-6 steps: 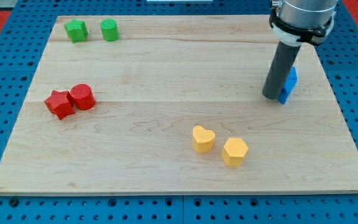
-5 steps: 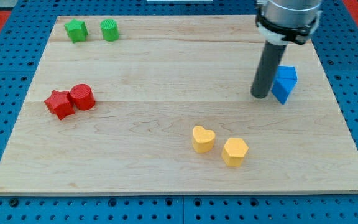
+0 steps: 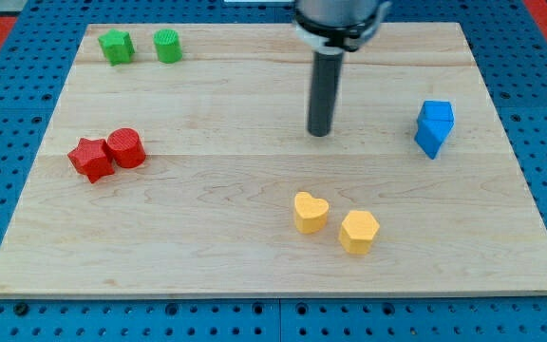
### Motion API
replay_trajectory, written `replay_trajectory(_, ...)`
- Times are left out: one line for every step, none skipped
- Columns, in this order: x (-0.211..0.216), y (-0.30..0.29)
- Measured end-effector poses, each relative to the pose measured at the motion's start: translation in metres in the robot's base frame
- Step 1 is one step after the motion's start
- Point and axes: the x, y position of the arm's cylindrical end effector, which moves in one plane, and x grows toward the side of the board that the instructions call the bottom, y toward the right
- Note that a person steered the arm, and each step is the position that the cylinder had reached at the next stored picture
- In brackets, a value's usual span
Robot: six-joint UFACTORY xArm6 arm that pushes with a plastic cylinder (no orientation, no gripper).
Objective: Point your arm at the yellow heart
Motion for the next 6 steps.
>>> replay_trajectory(0.013, -0.048)
replay_trajectory(0.026, -0.059)
replay_trajectory(0.035, -0.059)
replay_trajectory(0.058, -0.06)
replay_trajectory(0.087, -0.06)
replay_trajectory(0.111, -0.056)
